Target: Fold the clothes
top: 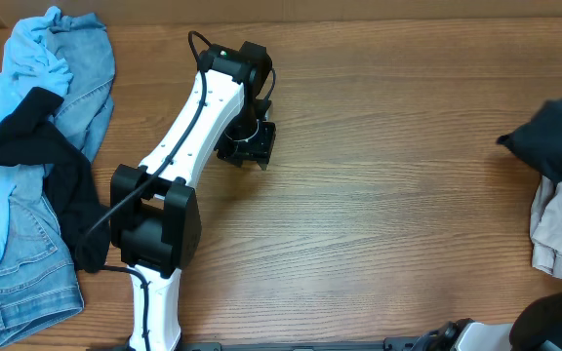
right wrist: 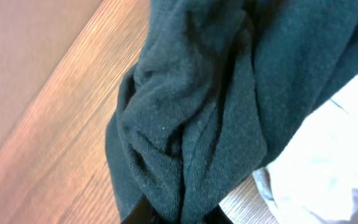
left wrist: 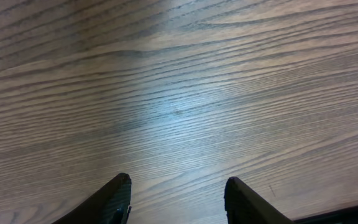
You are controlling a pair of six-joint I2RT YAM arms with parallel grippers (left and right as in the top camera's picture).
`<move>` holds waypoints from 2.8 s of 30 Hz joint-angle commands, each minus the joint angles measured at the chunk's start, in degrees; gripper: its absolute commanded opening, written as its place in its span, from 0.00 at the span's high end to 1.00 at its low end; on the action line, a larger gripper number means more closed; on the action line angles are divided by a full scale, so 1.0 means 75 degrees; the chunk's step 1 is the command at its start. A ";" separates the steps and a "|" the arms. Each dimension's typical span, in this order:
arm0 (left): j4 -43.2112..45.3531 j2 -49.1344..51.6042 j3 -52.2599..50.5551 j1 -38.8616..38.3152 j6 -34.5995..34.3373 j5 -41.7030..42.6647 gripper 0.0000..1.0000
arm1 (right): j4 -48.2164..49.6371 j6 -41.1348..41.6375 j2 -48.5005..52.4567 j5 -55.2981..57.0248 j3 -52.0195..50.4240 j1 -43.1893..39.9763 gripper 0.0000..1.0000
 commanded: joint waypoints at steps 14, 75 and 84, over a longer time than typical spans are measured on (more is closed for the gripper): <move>-0.0157 -0.0187 0.0067 -0.0023 0.0143 0.0015 0.48 | 0.1285 0.2028 0.0318 -0.1719 0.0087 -0.2422 0.96; 0.0050 -0.0187 0.0093 -0.0055 0.0178 -0.0076 0.42 | 0.3258 -0.0055 0.1594 -0.7338 -0.1938 -0.2608 0.63; 0.0452 -0.0697 0.1160 -0.0055 0.0122 -0.0679 0.39 | 0.1716 -0.1396 -0.1422 -0.4505 -0.1361 0.1026 0.47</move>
